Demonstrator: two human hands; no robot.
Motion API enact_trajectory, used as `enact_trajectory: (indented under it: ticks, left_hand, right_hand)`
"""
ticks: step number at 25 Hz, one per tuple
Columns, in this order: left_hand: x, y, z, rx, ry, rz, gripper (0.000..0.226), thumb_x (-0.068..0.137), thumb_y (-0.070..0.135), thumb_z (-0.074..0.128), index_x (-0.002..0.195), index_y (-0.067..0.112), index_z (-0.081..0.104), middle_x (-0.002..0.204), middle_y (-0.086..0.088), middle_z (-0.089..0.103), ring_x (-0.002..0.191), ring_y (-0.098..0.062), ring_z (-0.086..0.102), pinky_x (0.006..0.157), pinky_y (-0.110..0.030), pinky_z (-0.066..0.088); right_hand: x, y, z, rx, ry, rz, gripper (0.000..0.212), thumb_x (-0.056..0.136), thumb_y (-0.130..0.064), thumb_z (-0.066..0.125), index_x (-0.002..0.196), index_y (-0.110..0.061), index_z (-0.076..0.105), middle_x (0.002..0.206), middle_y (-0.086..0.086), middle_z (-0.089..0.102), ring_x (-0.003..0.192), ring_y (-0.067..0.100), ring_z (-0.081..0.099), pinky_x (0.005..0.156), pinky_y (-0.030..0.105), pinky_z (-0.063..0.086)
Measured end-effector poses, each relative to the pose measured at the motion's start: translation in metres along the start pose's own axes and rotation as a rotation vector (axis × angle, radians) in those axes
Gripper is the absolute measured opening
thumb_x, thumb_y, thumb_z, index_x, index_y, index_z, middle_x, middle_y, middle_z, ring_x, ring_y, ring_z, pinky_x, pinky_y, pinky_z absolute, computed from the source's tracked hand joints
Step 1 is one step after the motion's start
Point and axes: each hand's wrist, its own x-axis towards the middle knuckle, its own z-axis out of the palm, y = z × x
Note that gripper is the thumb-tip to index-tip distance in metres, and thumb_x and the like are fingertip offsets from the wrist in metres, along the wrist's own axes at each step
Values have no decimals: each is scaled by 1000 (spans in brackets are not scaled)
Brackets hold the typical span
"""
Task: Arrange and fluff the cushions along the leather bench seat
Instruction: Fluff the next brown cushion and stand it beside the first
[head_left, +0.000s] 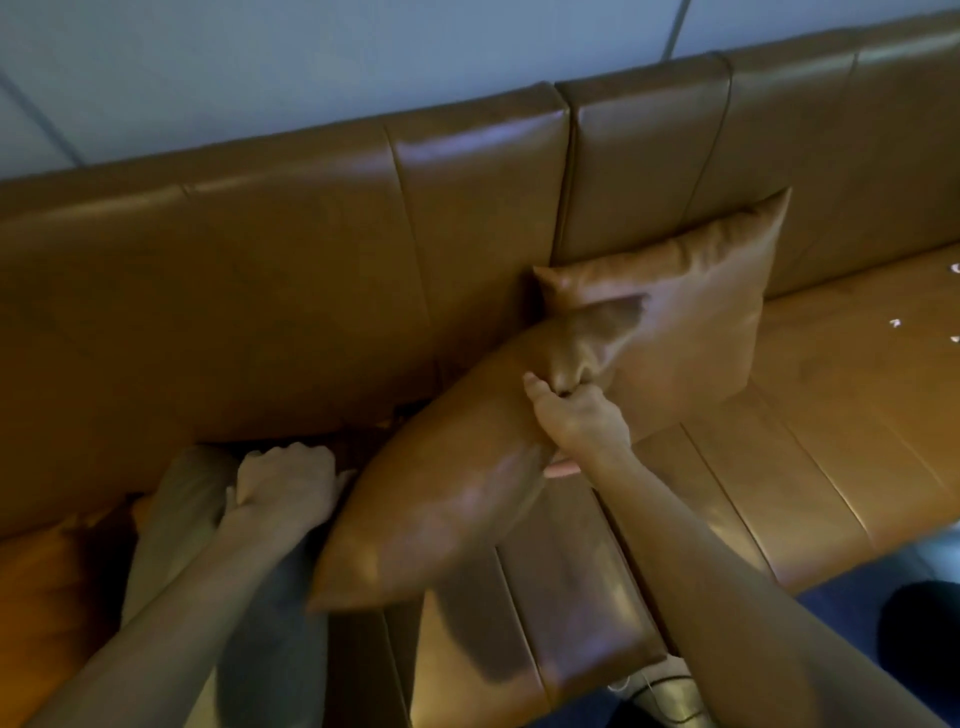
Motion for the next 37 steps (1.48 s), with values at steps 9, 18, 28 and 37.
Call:
enact_trajectory:
  ticks: [9, 18, 28, 37]
  left_hand:
    - [0, -63, -19, -198, 54, -159, 60, 94, 65, 25, 82, 20, 62, 78, -4, 63, 80, -28, 63, 79, -42, 50]
    - [2, -49, -25, -456, 156, 15, 81, 82, 80, 22, 137, 27, 47, 137, -2, 53, 122, -28, 54, 97, -47, 44]
    - [-8, -51, -32, -531, -64, 174, 108, 61, 93, 42, 150, 44, 8, 162, 11, 8, 146, -25, 25, 111, -53, 32]
    - [20, -70, -34, -500, -163, 223, 77, 88, 53, 58, 152, 40, 18, 152, 5, 32, 137, -21, 37, 110, -44, 36]
  right_hand:
    - [4, -27, 18, 155, -100, 26, 52, 98, -45, 44, 127, -3, 51, 69, 17, 64, 72, 34, 73, 73, 47, 63]
    - [13, -33, 40, 123, 11, -89, 65, 89, -70, 39, 91, -9, 58, 88, 8, 67, 91, 28, 66, 74, 36, 52]
    - [49, -16, 16, 687, 110, -71, 109, 70, -54, 78, 152, -28, 11, 151, 11, 40, 133, 37, 45, 111, 53, 40]
    - [50, -44, 23, 266, 140, -141, 53, 90, -51, 58, 128, -18, 41, 125, 9, 59, 117, 38, 57, 99, 50, 48]
